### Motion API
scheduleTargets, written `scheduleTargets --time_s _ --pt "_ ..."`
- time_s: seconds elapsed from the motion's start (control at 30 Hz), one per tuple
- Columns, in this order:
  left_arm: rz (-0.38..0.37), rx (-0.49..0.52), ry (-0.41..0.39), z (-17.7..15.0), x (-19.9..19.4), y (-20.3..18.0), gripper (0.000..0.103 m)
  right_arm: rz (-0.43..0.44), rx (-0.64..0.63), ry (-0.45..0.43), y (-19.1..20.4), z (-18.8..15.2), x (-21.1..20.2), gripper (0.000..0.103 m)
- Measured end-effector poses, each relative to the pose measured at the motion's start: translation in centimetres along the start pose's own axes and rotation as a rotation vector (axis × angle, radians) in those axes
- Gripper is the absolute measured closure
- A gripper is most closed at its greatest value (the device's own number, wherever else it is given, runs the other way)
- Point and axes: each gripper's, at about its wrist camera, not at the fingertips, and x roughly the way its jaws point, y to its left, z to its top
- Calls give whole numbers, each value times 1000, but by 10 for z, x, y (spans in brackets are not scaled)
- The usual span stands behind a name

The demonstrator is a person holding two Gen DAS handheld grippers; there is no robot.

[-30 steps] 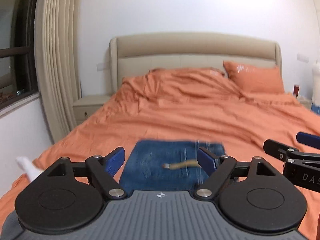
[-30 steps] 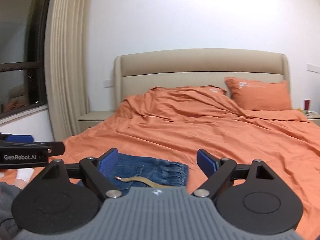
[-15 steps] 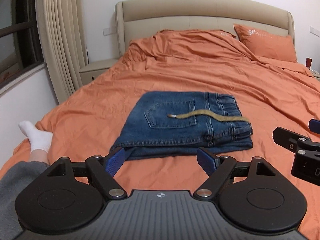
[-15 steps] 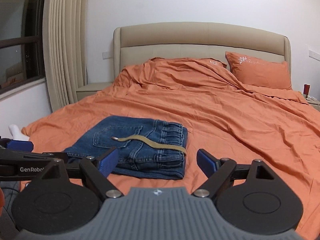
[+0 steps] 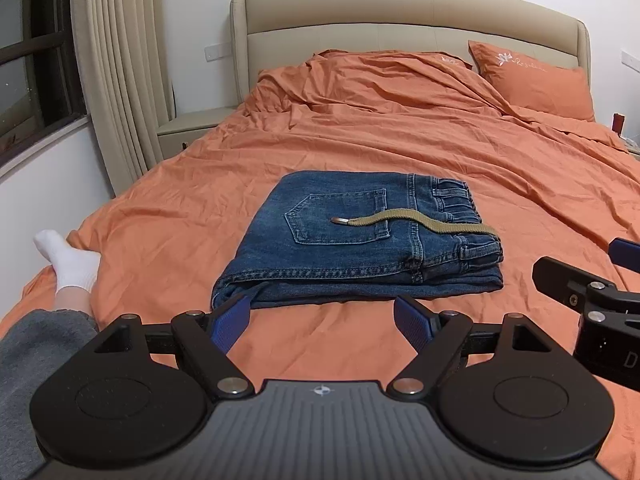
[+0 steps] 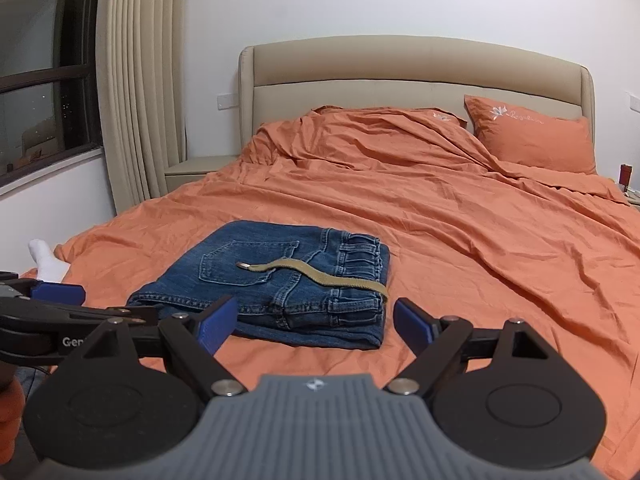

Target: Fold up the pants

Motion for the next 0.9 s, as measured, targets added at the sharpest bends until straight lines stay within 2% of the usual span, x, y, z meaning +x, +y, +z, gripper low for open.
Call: scheduleTargets --time_s 0.9 --pt "1 -4 -7 2 -7 -3 8 8 4 -25 -1 3 -9 21"
